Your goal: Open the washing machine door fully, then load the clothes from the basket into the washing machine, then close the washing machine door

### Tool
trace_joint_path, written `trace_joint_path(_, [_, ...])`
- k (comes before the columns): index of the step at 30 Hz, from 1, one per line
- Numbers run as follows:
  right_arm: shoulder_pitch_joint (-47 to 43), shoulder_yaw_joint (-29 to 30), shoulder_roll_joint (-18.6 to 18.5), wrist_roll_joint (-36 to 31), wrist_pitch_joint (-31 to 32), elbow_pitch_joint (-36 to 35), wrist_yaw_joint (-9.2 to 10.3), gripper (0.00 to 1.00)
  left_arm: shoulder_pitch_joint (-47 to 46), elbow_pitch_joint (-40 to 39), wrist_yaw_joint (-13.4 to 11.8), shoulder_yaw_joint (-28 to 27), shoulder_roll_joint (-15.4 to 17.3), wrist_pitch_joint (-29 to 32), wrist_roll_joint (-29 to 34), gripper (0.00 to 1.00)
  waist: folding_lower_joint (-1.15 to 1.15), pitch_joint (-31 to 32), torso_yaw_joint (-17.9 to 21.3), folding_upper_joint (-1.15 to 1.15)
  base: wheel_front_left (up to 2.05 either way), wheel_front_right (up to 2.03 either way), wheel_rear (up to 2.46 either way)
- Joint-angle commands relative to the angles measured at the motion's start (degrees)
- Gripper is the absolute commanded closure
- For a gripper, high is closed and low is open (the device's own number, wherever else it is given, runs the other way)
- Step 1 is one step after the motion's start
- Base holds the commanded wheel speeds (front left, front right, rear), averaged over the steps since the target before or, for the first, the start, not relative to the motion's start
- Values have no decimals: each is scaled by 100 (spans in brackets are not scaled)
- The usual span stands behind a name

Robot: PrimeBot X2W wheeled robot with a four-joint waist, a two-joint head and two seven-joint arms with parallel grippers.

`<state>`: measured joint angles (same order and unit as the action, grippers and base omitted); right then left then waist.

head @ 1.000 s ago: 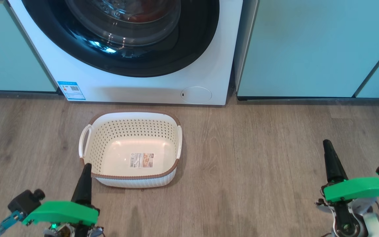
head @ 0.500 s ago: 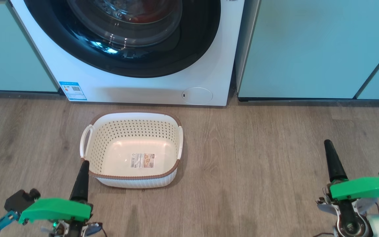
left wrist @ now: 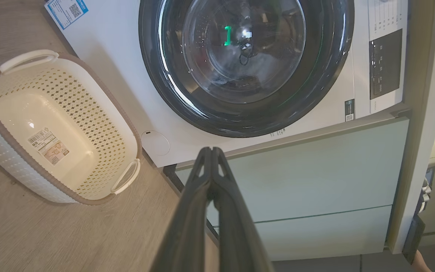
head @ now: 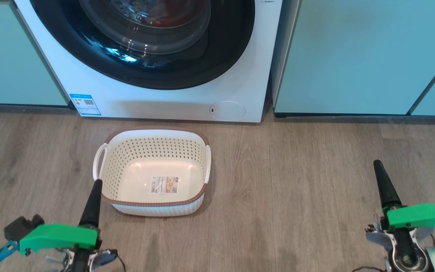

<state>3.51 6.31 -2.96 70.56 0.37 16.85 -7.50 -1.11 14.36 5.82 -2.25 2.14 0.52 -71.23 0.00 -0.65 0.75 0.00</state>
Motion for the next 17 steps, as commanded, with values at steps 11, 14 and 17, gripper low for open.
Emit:
trace_joint_path(11, [259,-35,4,797,229,-244,1,100,-366,-112,83,-271,62,221,-766,100,0,16,-26,0,0,0,0])
trace_joint_path(14, [260,-27,5,977,279,-249,1,100,-385,-101,94,-292,63,271,-942,100,0,20,-32,0,0,0,0])
trace_joint_path(17, [261,-20,5,1157,330,-254,1,100,-403,-90,105,-312,65,320,-1117,100,0,24,-39,0,0,0,0])
